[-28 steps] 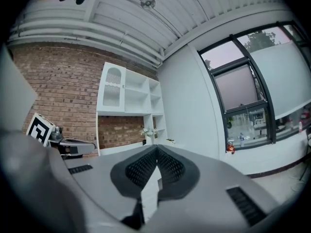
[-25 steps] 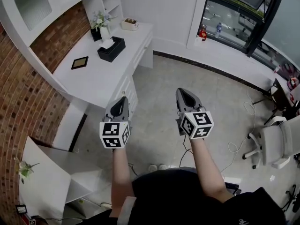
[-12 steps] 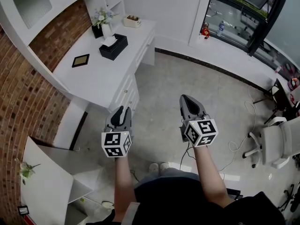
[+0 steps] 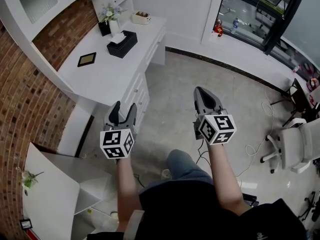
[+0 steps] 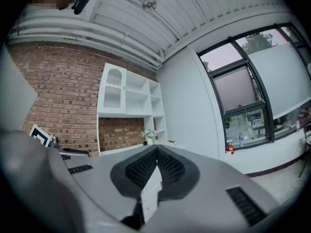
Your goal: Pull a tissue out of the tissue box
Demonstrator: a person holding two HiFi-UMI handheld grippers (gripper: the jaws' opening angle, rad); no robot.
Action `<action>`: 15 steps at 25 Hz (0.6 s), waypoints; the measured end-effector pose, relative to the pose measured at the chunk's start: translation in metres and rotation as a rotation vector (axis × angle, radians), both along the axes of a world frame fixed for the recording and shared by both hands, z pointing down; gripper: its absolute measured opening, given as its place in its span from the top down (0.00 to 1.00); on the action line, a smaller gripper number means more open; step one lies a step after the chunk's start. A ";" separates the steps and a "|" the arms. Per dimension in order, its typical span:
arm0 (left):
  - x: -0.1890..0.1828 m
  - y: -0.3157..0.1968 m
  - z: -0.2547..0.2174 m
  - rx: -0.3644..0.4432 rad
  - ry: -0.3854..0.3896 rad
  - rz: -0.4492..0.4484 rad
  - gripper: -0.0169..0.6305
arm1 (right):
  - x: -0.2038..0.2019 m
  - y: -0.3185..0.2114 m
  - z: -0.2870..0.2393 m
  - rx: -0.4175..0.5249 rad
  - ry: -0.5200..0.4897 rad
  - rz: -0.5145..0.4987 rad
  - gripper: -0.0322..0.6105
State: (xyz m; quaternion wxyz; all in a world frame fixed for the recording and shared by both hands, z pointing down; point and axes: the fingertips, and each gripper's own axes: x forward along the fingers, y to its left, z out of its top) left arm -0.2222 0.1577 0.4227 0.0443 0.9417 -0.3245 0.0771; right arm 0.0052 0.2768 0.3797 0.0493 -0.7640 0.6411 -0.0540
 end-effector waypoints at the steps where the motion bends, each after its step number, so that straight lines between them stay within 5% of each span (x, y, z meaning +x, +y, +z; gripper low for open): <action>1: 0.001 -0.002 -0.003 0.008 0.001 0.002 0.64 | 0.001 -0.001 -0.002 0.007 0.001 0.003 0.95; 15: 0.042 -0.073 -0.022 0.070 0.007 -0.013 0.64 | 0.045 -0.069 -0.029 0.096 0.029 -0.014 0.95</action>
